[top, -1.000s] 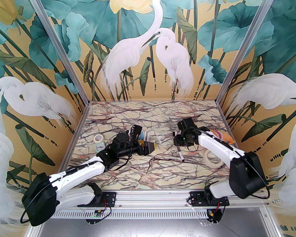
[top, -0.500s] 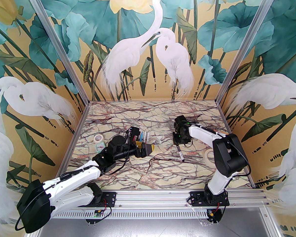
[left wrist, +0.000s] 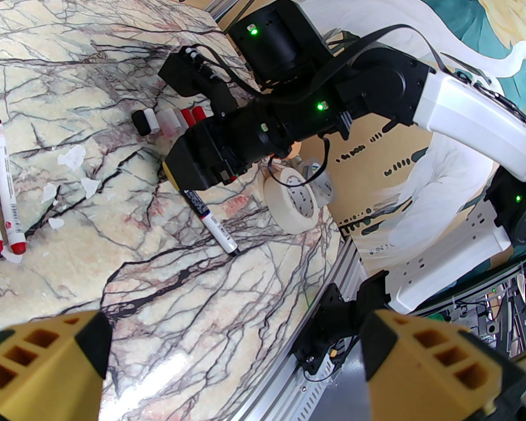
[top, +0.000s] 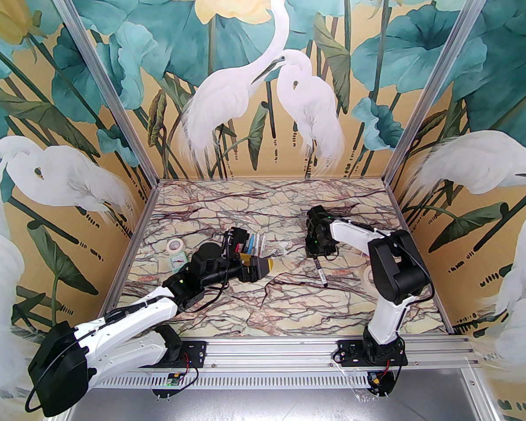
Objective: Open the pen caps
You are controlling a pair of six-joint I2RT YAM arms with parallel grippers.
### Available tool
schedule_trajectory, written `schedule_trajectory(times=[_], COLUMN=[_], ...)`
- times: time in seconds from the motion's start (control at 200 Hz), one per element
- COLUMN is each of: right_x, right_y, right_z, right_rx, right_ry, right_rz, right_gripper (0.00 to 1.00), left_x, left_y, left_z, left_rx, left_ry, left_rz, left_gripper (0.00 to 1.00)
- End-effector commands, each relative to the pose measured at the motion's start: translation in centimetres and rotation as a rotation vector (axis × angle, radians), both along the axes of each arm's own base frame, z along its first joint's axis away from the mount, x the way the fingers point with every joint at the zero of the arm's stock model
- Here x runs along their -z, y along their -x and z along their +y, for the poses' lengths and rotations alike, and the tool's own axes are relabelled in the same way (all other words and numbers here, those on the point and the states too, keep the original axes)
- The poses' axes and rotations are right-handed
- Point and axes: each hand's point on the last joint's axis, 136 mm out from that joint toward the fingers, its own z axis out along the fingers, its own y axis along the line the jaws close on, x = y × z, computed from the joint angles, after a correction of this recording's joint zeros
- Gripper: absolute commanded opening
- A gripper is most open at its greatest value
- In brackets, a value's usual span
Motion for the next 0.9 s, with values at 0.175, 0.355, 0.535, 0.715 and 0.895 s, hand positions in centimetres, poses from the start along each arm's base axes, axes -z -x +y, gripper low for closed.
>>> schedule_trajectory(times=[0.175,0.355,0.535,0.715,0.895], right_x=[0.7,-0.9,-3.7,-8.1,-14.0], right_y=[-0.7,-0.9,-0.4,0.5,1.5], right_z=[0.2,0.5,1.7,3.4,6.1], right_rx=[-0.019,-0.023,-0.015,0.006,0.039], right_ry=[0.043,0.042,-0.025,-0.15,-0.39], right_rz=[-0.014,-0.06,-0.122,-0.199,-0.295], right_gripper=[0.28,0.26,0.23,0.23,0.23], left_x=[0.8,1.4,2.3,2.6,2.1], left_y=[0.4,0.5,0.5,0.7,1.0], left_z=[0.4,0.3,-0.1,-1.2,-3.1], left_rx=[-0.017,-0.018,-0.026,-0.019,0.044], left_ry=[0.011,0.034,0.043,0.044,0.12], left_rz=[0.033,0.063,0.096,0.1,0.121], left_gripper=[0.99,0.99,0.99,1.0,0.99])
